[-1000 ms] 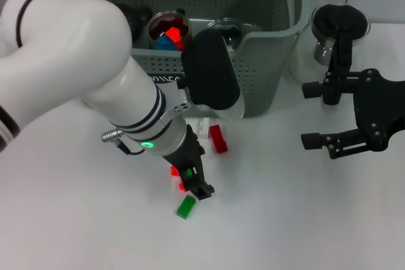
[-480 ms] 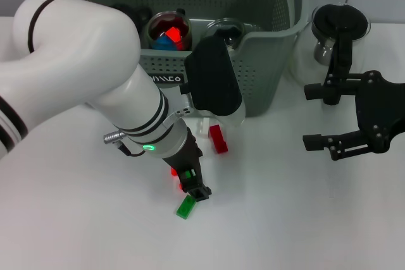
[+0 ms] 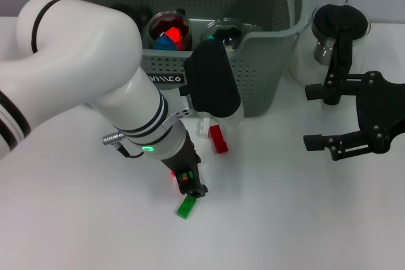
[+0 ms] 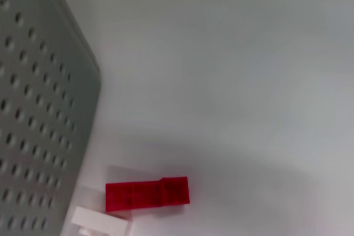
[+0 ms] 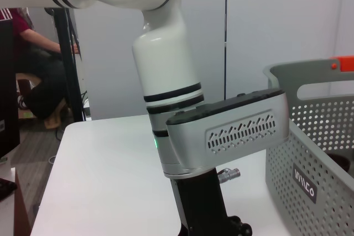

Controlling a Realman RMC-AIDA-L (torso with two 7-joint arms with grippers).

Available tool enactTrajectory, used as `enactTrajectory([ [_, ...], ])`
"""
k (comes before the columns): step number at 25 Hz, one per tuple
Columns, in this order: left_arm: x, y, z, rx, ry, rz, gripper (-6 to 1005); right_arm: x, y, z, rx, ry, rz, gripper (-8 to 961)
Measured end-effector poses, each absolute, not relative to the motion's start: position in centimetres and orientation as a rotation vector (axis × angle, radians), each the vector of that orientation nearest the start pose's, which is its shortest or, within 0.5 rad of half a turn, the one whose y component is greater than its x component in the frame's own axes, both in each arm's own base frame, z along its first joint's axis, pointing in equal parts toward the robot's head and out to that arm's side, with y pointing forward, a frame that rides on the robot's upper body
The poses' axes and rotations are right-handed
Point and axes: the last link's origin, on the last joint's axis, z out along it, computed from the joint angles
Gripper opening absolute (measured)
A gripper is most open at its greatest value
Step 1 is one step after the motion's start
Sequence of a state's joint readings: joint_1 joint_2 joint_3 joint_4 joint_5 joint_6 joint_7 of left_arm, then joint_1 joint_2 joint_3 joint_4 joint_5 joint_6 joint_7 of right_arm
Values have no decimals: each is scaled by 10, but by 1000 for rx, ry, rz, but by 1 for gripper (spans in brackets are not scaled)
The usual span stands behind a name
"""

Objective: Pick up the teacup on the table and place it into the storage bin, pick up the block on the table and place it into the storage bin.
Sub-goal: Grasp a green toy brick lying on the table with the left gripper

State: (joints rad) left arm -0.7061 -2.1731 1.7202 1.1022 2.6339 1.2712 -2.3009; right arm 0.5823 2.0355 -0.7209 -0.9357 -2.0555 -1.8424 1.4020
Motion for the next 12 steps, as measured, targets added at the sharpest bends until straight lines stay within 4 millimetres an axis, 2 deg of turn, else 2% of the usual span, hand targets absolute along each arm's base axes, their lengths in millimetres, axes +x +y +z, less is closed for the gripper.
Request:
enactTrajectory([
  [3, -157, 342, -105, -2833, -230, 710, 576, 217, 332, 51, -2958, 173, 587, 927],
  [12, -158, 344, -103, -2827, -242, 705, 544, 217, 332, 51, -2958, 175, 587, 928],
])
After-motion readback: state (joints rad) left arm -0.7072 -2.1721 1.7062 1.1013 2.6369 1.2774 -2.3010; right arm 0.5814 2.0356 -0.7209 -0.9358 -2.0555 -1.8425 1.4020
